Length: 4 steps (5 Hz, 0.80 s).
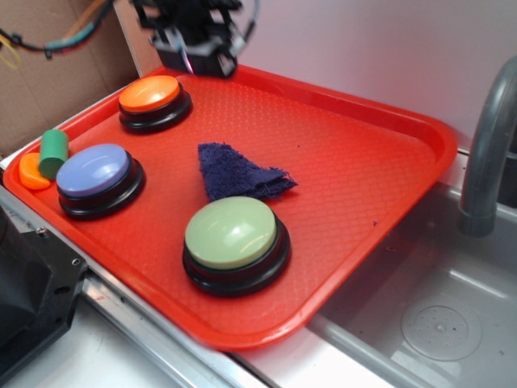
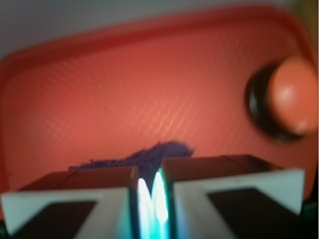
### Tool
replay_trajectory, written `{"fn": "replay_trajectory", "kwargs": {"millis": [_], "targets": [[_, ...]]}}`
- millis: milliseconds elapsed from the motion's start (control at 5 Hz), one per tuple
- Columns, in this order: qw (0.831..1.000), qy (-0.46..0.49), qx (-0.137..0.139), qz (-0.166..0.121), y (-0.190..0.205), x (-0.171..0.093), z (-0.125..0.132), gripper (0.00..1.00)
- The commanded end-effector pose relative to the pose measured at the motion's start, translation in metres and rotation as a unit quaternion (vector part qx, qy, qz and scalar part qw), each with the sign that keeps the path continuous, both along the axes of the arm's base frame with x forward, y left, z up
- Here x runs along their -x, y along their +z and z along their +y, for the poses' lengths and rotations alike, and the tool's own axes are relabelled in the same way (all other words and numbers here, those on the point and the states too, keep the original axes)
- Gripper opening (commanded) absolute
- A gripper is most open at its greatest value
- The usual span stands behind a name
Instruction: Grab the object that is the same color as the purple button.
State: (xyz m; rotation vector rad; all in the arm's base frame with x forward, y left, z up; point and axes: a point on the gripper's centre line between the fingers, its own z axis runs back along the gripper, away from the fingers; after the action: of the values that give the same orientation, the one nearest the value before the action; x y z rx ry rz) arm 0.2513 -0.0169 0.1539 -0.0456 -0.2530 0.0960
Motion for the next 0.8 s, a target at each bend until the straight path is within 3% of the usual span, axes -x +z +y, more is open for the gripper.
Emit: {"fn": "replay_trajectory", "kwargs": {"millis": [0,200,400,600], "targets": [[0.969,-0.246,0.017,-0.011,0.061,-0.023,0.000,1.00],[0.949,-0.311,0.043,0.031,0.030,-0.010,-0.009,1.00],[0.942,-0.324,0.012,0.088,-0.015,0.011,0.001,1.00],[0.921,-0.379,-0.018,0.085,-0.058,0.014,-0.003,1.00]]}}
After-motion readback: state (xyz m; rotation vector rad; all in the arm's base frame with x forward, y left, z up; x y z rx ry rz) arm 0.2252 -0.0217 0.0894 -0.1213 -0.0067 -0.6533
